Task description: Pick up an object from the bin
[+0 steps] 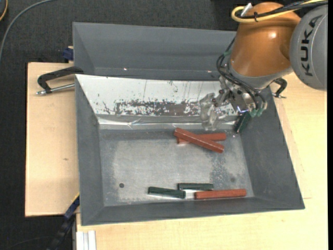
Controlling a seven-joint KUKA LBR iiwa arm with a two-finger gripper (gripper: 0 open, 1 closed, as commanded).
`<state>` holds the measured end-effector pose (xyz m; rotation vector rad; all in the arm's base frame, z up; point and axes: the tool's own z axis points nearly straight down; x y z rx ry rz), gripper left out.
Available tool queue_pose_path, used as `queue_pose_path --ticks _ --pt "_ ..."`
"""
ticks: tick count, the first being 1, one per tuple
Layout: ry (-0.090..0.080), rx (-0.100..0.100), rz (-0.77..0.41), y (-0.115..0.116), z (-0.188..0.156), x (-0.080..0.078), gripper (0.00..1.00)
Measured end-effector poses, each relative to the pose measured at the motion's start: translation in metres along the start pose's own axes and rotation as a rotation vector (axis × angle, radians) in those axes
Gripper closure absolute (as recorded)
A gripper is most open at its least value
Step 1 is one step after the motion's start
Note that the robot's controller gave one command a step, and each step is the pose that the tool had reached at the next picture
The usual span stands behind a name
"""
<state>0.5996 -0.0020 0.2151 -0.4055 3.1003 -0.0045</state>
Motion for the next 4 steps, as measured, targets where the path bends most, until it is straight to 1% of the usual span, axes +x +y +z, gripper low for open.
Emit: queue_pose_path --ticks 1,2,3,4 --pt "0.007 -0.005 -0.002 0.003 0.004 0.001 0.0" --pt "0.018 -0.01 -0.287 0.057 0.146 0.042 0.0" --pt "0.012 -0.008 -0.285 0.055 0.144 0.04 1.0" --pt "-0.002 -0.004 -0.295 0.076 -0.055 0.032 1.0"
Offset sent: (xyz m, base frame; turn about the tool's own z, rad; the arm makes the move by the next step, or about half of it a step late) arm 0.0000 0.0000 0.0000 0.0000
